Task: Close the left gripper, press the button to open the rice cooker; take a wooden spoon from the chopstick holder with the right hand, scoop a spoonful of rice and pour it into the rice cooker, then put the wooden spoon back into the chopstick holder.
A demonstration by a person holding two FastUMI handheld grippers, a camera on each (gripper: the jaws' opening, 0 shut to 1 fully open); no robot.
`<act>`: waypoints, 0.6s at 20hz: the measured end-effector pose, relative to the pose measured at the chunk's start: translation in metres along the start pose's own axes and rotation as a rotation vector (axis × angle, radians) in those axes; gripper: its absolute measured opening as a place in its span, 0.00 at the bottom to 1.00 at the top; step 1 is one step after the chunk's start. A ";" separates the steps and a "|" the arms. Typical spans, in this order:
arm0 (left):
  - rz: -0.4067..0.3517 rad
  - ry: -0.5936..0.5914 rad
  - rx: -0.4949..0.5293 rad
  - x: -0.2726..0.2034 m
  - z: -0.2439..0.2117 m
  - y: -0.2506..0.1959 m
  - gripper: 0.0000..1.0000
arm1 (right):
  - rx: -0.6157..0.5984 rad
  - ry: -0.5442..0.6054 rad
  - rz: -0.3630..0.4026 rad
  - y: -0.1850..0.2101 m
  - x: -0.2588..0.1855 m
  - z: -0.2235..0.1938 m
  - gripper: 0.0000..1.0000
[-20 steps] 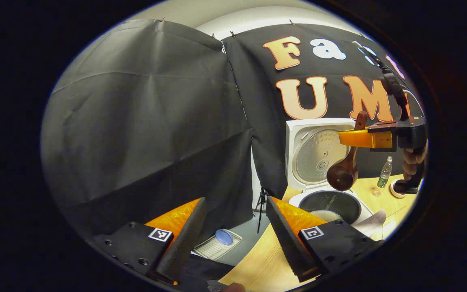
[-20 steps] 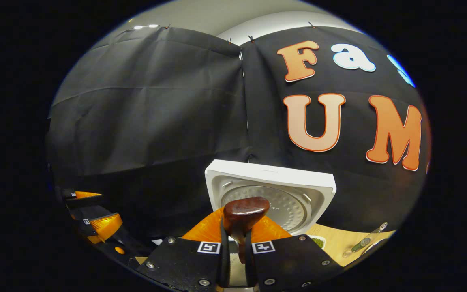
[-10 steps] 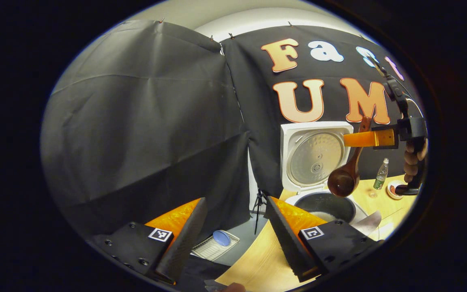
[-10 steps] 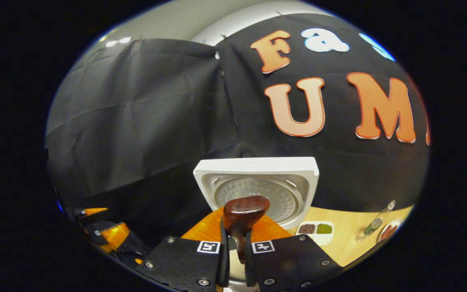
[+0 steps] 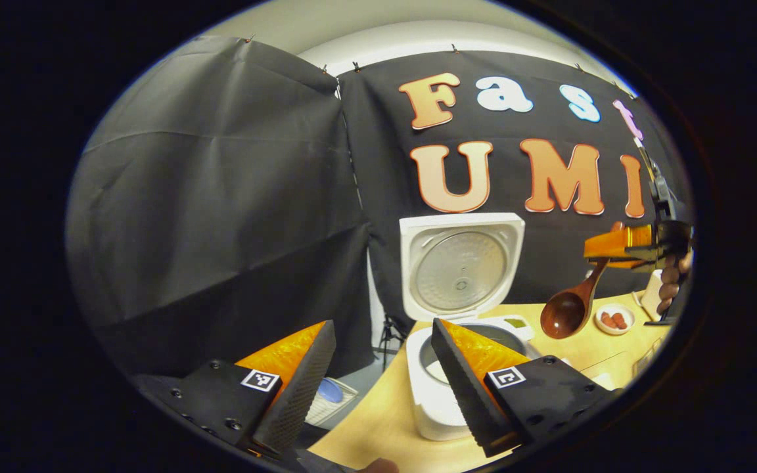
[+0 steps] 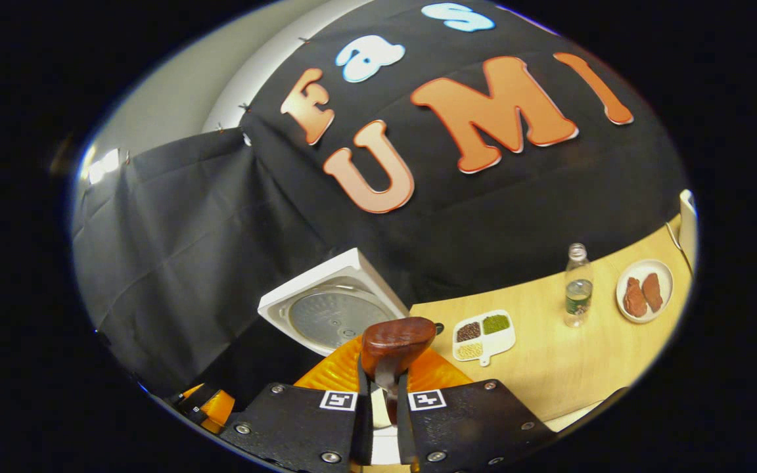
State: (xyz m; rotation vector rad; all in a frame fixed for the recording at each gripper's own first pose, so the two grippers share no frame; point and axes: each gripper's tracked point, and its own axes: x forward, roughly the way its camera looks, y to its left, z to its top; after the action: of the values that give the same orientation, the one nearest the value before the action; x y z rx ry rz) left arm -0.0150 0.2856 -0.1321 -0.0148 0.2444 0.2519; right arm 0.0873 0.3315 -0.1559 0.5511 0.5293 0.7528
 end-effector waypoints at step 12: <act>-0.100 0.063 -0.042 -0.035 -0.004 -0.114 0.95 | 0.148 -0.057 -0.229 -0.184 -0.126 0.023 0.14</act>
State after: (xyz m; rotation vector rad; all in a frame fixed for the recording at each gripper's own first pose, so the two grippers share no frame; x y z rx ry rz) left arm -0.0211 0.1666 -0.1298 -0.0762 0.3006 0.1573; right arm 0.1133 0.1197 -0.2243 0.6358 0.5867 0.4816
